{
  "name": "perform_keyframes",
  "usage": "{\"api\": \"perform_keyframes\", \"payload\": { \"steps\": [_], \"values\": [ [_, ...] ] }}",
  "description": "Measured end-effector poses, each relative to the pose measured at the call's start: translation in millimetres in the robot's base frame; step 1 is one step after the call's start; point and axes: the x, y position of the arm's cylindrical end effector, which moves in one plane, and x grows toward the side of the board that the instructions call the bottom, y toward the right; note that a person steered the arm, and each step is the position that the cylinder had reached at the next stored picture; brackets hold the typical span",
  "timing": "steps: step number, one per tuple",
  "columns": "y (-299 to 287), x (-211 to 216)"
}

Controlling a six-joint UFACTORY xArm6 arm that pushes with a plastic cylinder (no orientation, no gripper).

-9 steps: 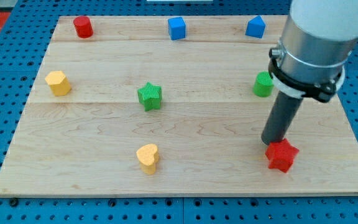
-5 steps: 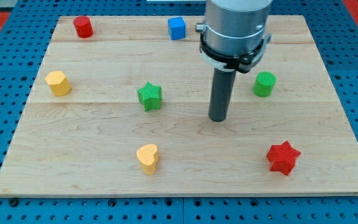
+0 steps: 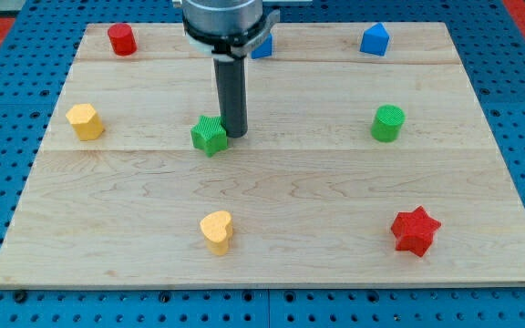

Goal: Place the green star vertical below the hexagon

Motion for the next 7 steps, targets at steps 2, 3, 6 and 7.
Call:
{"api": "perform_keyframes", "payload": {
  "steps": [2, 3, 6, 7],
  "values": [
    [-94, 38],
    [-142, 78],
    [-177, 141],
    [-175, 119]
  ]
}}
